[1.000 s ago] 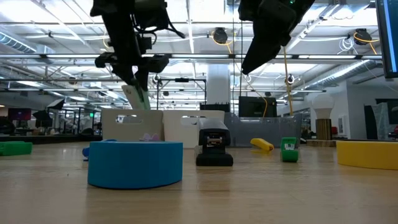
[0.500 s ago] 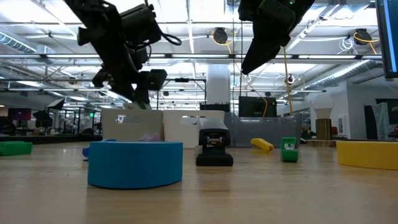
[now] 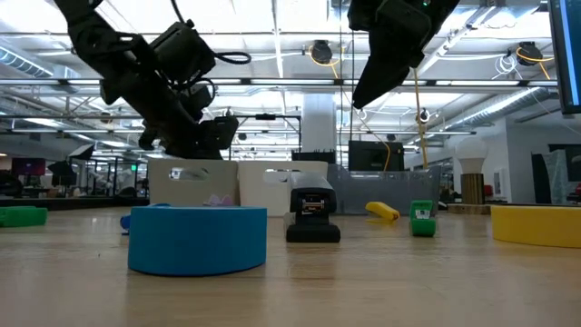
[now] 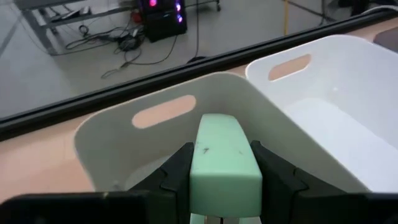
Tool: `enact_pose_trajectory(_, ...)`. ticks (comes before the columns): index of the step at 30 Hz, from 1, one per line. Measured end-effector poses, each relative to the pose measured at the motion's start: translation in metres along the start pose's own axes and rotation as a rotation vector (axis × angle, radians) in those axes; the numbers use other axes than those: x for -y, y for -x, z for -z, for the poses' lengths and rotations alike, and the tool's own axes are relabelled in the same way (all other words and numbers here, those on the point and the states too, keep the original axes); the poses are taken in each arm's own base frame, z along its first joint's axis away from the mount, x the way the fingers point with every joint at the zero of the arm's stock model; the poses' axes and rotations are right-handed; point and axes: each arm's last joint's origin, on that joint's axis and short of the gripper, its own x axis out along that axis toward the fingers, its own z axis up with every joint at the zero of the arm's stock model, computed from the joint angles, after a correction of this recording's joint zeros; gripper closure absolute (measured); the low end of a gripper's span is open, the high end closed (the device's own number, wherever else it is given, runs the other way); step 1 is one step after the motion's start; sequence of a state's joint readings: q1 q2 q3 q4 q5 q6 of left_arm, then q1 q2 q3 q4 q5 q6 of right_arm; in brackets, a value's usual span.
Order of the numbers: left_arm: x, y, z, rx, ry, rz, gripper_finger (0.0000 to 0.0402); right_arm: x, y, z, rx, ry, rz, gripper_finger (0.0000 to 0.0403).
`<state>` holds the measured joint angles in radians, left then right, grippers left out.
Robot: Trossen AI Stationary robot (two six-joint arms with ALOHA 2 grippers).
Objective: Pick and place Stapler, Stapler remover, tape
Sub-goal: Put the light green stapler into the gray bin
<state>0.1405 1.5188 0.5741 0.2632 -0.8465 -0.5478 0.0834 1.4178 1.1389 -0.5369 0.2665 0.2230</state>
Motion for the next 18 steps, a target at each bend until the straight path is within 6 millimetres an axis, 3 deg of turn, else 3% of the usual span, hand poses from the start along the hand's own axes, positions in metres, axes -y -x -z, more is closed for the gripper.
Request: enact_pose_trajectory(18,-0.0082,-0.0092,-0.003,-0.009,0.091,-0.007,0.0269,-0.0002,0.0,-0.0001,0.001,-0.027,-0.001,0.0188)
